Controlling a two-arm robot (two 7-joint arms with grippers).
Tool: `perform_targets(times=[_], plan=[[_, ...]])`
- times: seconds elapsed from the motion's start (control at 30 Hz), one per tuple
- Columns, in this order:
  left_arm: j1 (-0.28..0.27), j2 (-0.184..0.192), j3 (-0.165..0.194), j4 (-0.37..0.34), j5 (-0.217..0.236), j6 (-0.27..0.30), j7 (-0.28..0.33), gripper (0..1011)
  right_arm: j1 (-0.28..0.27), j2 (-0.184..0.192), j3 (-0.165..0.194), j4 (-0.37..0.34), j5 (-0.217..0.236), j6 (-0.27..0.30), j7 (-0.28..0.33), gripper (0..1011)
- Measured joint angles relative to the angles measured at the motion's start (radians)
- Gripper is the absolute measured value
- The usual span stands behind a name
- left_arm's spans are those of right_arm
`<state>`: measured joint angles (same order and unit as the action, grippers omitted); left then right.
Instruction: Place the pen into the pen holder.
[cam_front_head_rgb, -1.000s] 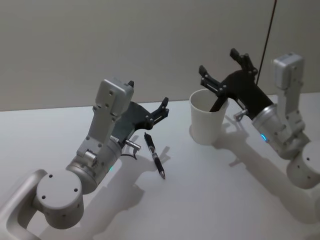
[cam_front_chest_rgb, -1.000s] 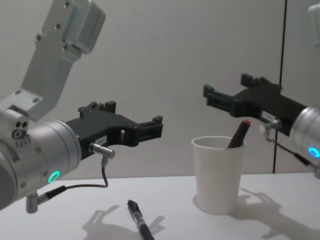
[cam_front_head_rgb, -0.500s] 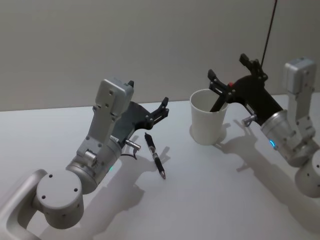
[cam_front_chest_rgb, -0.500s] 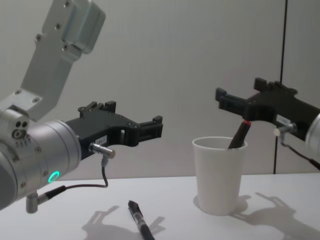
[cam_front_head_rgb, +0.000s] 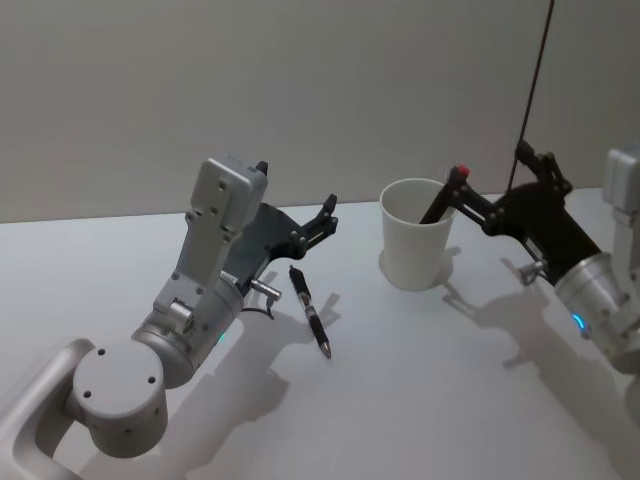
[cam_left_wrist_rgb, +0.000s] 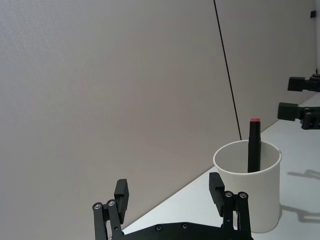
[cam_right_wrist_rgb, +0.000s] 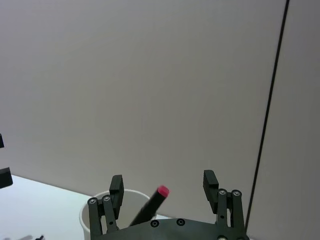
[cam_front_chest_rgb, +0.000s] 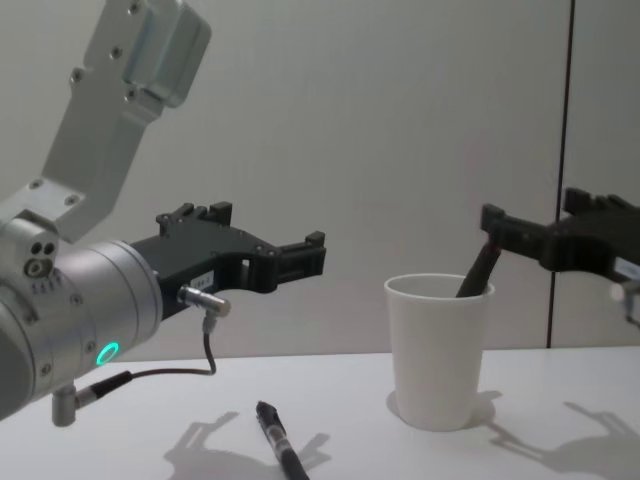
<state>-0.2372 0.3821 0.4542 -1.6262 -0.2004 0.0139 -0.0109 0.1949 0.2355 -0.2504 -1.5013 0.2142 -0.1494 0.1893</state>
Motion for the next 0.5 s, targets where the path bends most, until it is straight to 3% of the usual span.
perform_targets(times=[0.5], plan=[[0.0, 0.0, 0.0, 0.0, 0.0, 0.0, 0.0, 1001, -0.141, 0.069, 0.017, -0.179, 0.05, 0.123, -0.082, 1001]])
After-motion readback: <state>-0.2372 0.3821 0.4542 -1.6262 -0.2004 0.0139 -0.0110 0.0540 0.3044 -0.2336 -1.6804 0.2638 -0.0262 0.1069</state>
